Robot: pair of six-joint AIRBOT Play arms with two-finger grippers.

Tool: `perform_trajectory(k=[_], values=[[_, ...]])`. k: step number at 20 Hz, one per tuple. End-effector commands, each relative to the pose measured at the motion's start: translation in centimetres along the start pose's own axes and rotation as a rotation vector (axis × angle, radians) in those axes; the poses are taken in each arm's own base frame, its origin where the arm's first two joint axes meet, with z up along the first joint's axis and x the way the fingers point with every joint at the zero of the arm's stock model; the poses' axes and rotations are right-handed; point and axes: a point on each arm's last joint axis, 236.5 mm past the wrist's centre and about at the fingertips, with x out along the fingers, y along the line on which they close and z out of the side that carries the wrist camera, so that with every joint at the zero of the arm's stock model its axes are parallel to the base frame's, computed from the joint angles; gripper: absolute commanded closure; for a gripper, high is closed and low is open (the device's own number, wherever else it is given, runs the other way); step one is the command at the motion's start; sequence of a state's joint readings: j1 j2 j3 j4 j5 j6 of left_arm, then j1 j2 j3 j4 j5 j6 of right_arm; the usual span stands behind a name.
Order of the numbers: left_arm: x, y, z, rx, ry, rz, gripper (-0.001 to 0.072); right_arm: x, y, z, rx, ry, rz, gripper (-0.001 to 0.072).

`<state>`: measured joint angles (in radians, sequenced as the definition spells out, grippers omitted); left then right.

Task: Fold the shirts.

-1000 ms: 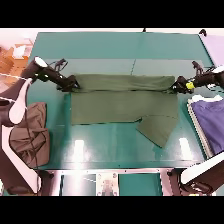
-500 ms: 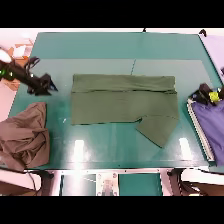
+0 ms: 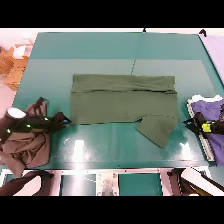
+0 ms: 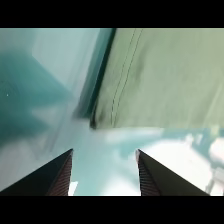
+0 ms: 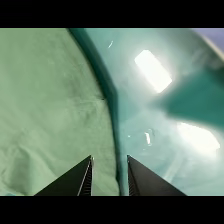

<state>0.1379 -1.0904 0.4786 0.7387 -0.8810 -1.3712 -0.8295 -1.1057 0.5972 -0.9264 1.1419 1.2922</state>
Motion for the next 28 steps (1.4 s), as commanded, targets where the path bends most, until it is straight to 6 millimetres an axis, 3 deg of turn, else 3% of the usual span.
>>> perform_trajectory(k=[1, 3, 6, 8, 9, 10, 11, 13, 17, 23, 25, 28], values=[[2.1, -0.8, 1.0, -0.053, -0.182, -0.035, 0.0234, 0.6, 0.6, -0.6, 0.029, -0.005, 0.051, 0.0439], [2.9, -2.0, 1.1, -0.100, -0.199, -0.068, 0.0235, 0.6, 0.6, -0.7, 0.029, -0.003, 0.051, 0.0398], [5.3, -2.0, -1.3, -0.113, -0.113, -0.050, 0.0235, 0.6, 0.6, -0.7, 0.029, -0.003, 0.051, 0.0381], [5.4, -1.5, -0.4, -0.125, -0.148, -0.035, 0.0237, 0.6, 0.6, -0.8, 0.029, 0.002, 0.052, 0.0381], [5.3, -1.6, 0.1, -0.126, -0.167, -0.037, 0.0362, 0.6, 0.7, -1.0, 0.030, 0.010, 0.054, 0.0381], [5.2, -1.9, 0.3, -0.110, -0.171, -0.040, 0.0623, 0.6, 0.7, -1.3, 0.031, 0.020, 0.055, 0.0380], [5.2, -2.1, 0.3, -0.097, -0.166, -0.045, 0.0685, 0.6, 0.5, -1.7, 0.037, 0.037, 0.051, 0.0372], [5.1, -2.5, 0.3, -0.090, -0.160, -0.054, 0.0685, 0.7, -0.6, -3.3, 0.089, 0.095, 0.031, 0.0304], [5.0, -2.5, 0.6, -0.080, -0.173, -0.050, 0.0685, 2.4, -1.9, -5.9, 0.141, 0.137, 0.026, 0.0306], [5.1, -2.5, 0.5, -0.084, -0.168, -0.052, 0.0684, 6.7, 0.4, -6.6, 0.141, 0.156, 0.132, 0.0319], [5.1, -2.6, 0.3, -0.082, -0.159, -0.055, 0.0685, 6.9, 1.1, -7.0, 0.121, 0.176, 0.157, 0.0331], [5.1, -2.6, 0.2, -0.082, -0.155, -0.057, 0.0685, 6.5, 1.7, -8.0, 0.083, 0.220, 0.181, 0.0450]])
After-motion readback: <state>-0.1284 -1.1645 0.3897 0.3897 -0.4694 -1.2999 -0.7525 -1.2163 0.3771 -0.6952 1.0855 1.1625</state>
